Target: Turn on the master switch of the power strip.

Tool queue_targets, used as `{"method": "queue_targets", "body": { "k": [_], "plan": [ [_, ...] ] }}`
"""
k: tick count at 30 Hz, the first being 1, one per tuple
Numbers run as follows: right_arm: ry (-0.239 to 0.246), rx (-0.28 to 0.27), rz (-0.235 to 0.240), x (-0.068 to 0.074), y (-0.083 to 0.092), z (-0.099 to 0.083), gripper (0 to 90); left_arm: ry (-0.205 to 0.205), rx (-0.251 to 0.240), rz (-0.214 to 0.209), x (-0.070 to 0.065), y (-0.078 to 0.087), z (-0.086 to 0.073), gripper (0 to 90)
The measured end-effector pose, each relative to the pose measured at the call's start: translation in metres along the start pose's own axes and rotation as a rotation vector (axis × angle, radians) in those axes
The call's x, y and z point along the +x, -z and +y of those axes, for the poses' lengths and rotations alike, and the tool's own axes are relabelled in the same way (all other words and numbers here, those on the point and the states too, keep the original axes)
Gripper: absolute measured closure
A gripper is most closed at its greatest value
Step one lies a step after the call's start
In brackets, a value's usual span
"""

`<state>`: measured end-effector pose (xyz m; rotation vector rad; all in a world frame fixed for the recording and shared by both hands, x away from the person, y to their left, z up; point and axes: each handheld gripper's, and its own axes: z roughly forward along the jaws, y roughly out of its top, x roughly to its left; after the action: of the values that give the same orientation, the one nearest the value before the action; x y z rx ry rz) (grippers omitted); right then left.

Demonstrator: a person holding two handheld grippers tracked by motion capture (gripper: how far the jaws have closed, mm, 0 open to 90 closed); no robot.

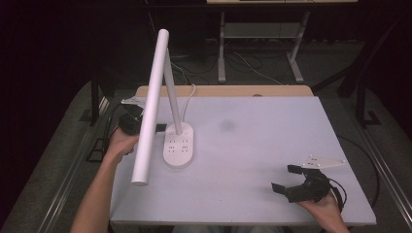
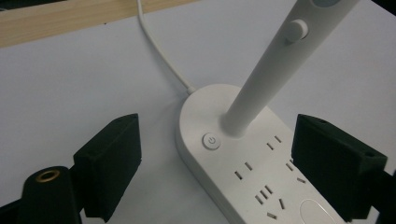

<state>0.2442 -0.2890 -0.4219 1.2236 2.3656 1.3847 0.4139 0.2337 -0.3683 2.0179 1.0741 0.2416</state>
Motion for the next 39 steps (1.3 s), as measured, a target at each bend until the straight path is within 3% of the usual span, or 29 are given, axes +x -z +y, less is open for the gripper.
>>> {"method": "queue_targets", "body": {
  "k": [3, 6, 15, 24, 30, 35, 39],
  "plan": [
    [-0.001, -0.001, -0.002, 0.0, 0.0, 0.0, 0.2, 0.037, 0.02, 0.02, 0.003, -0.005, -0.001, 25.4],
    [0.003, -0.003, -0.005, -0.001, 0.0, 0.0, 0.2, 0.047, 0.029, -0.001, 0.005, -0.009, -0.001, 31.4],
    [0.001, 0.0, -0.002, 0.0, 0.0, 0.0, 0.2, 0.054, 0.032, -0.01, 0.002, -0.018, -0.001, 53.1],
    [0.005, 0.005, -0.003, 0.0, 0.0, 0.0, 0.2, 0.052, 0.018, -0.035, 0.001, -0.028, -0.002, 89.4],
    [0.006, 0.005, -0.003, 0.0, 0.0, 0.0, 0.2, 0.078, 0.029, -0.014, -0.001, -0.038, -0.003, 89.8],
    [0.004, 0.009, -0.002, 0.0, 0.0, 0.0, 0.2, 0.06, 0.044, -0.016, -0.001, -0.043, -0.004, 89.8],
    [0.011, 0.011, 0.0, 0.0, -0.001, 0.0, 0.2, 0.081, 0.036, -0.01, -0.002, -0.047, -0.005, 89.9]
  ]
}}
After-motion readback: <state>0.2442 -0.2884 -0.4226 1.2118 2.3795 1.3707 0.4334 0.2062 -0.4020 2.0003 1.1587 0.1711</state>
